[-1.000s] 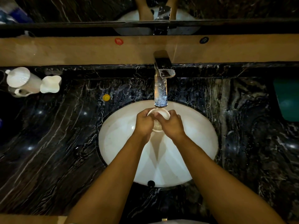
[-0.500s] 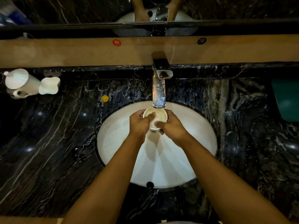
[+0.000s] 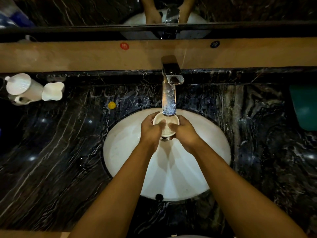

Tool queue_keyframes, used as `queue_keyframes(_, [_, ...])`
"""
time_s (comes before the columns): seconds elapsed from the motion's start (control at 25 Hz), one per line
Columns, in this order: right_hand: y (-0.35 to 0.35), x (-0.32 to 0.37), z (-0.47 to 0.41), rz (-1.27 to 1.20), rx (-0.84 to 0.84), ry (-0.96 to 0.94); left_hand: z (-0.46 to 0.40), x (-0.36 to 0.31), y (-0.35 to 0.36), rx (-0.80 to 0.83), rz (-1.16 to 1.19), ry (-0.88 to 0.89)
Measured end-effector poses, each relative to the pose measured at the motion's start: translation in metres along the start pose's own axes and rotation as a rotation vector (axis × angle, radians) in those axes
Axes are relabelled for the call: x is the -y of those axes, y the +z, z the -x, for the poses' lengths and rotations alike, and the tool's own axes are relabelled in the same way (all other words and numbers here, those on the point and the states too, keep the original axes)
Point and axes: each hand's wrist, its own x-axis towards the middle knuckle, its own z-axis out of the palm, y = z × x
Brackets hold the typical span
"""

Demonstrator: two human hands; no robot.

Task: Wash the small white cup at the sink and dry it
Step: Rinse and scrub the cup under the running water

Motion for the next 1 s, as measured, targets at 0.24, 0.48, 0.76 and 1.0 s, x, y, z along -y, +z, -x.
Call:
queue_keyframes(0.24, [0.009,-0.008,0.0,-0.05,-0.083,-0.021,-0.005,-0.007,0.011,-0.075,-0.024,-0.016])
queue_keyframes(0.48, [-0.002,-0.007,-0.005,0.008,-0.285,0.038,0.007,0.0,0.005,0.204,0.094,-0.06])
queue_keyframes(0.76, [-0.001,-0.012,0.002,0.011,-0.027,0.022,0.004,0.015,-0.01,0.035,-0.065,-0.001])
queue_keyframes(1.0, [-0.005,-0.015,-0.002,0.067,-0.204,-0.028,0.01,0.019,-0.006,0.115,-0.034,0.019])
